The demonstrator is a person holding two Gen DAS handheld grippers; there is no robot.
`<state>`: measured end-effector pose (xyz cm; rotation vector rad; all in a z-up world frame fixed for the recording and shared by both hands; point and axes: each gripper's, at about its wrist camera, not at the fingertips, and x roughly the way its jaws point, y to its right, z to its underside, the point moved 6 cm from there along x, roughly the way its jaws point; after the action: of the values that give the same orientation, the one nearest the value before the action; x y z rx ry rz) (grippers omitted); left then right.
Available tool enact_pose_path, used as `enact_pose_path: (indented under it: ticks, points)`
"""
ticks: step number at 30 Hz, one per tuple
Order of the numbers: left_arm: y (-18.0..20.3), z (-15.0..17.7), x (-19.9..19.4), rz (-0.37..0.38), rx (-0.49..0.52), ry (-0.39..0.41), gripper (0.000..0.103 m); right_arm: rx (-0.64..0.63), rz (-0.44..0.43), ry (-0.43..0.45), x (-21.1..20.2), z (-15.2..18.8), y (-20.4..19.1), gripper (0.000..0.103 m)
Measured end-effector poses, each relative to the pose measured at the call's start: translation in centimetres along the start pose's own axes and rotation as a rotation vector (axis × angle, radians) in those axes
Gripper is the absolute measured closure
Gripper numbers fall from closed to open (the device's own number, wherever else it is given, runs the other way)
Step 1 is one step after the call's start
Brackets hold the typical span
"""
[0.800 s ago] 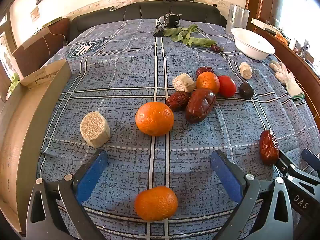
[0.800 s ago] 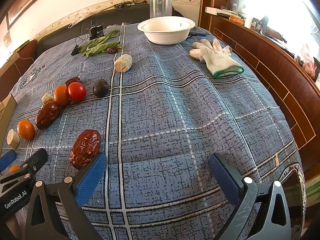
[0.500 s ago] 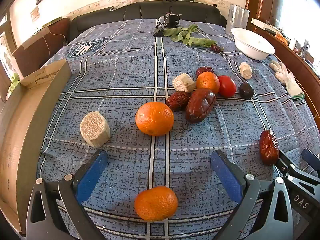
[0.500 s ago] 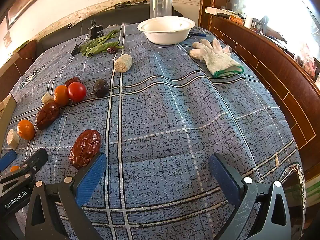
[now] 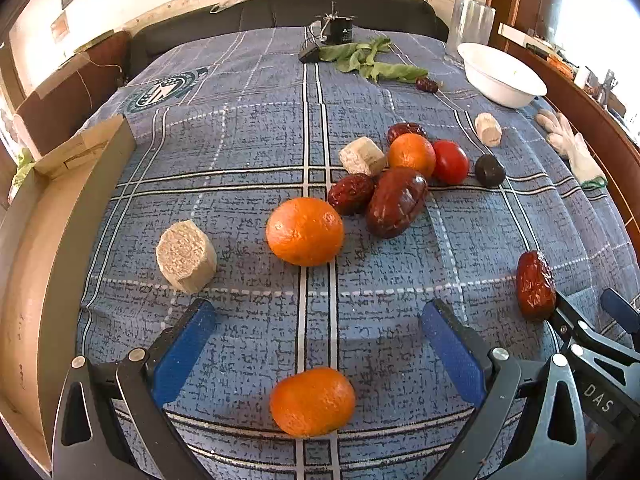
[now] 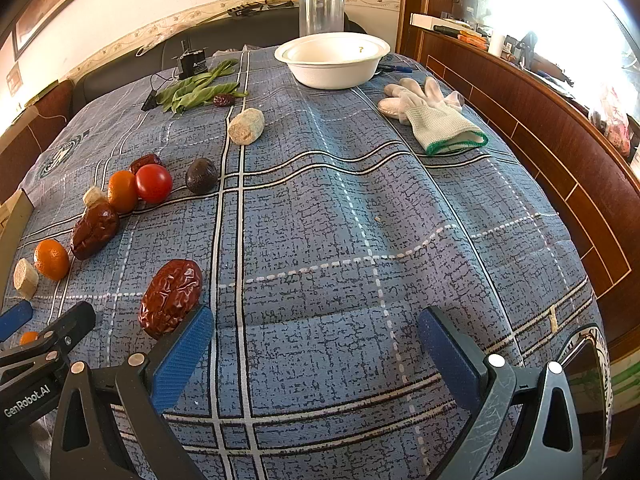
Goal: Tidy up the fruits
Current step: 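Move both tools over the table toward the scattered fruits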
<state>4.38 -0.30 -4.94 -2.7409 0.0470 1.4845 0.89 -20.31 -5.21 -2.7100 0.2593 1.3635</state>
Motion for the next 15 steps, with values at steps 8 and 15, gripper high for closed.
enact_pose_path:
  ticks: [8,15]
  points:
    - [0.4,1.6,-1.8,0.105,0.040,-0.008,0.007,-0.005,-0.018,-0.058,-0.3,0.6,0.3,0.000]
    - [-1.2,2.2,-11.5,0.069,0.025,0.304,0.010,-0.018,-0.011,-0.054,-0.7,0.8,0.0,0.001]
